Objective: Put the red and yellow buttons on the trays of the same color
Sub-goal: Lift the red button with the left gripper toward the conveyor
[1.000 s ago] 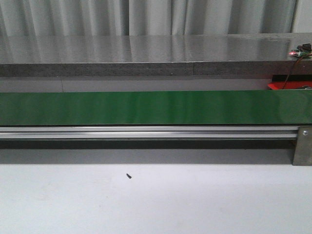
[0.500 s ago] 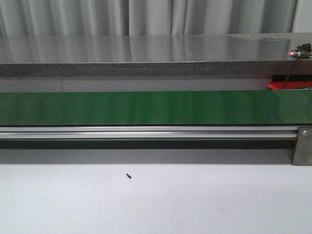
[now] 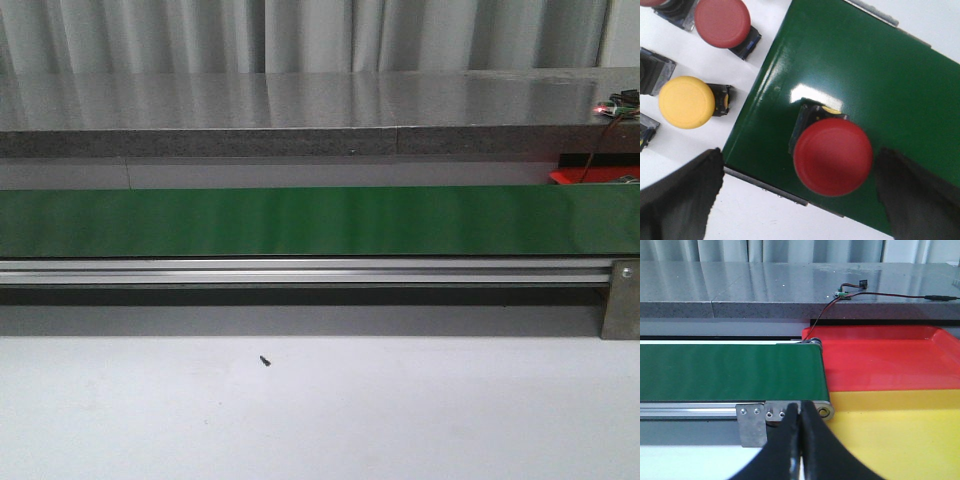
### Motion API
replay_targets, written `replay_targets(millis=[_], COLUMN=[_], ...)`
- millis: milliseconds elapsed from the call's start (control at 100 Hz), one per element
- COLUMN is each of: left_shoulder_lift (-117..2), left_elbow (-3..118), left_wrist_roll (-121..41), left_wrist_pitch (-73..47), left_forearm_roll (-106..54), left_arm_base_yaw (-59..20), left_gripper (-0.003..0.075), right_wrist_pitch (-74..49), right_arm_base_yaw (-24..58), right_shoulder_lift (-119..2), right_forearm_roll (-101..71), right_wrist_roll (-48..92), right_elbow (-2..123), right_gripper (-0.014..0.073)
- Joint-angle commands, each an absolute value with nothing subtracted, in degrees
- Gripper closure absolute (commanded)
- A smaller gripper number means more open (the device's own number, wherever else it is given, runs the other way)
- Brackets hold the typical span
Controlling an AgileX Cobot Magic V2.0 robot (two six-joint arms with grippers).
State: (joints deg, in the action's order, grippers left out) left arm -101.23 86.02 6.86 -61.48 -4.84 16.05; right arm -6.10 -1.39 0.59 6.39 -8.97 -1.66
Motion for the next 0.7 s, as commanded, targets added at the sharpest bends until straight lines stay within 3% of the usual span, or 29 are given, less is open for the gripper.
replay_targets(millis=[0,220,330,690], left_shoulder_lift=[-95.7,-88.9,-86.2,-85.9], left_elbow=[87.8,87.8,87.6,83.9], left_wrist_roll=[6.4,4.4,4.4,4.0], left_wrist_pitch=[-60.2,-60.5,-60.6,-60.8], left_forearm_roll=[-5.9,-3.0,1.3,2.0], left_arm_base_yaw=[15.6,16.4,17.2,29.3], left_gripper=[0.0113,0.0115,0.0153,0.0171], right_wrist_pitch=[-1.8,-1.8,-1.8,-1.8], right_arm_base_yaw=[-1.4,-1.4,-1.4,-1.4], right_shoulder_lift=[1.7,1.7,1.7,1.7], right_forearm_roll=[6.4,6.4,6.4,6.4], right_wrist_roll=[-8.7,-8.7,-8.7,-8.7], right_elbow=[-0.6,-0.6,-0.6,-0.6], right_gripper=[0.0654,0.0654,0.0654,0.0654])
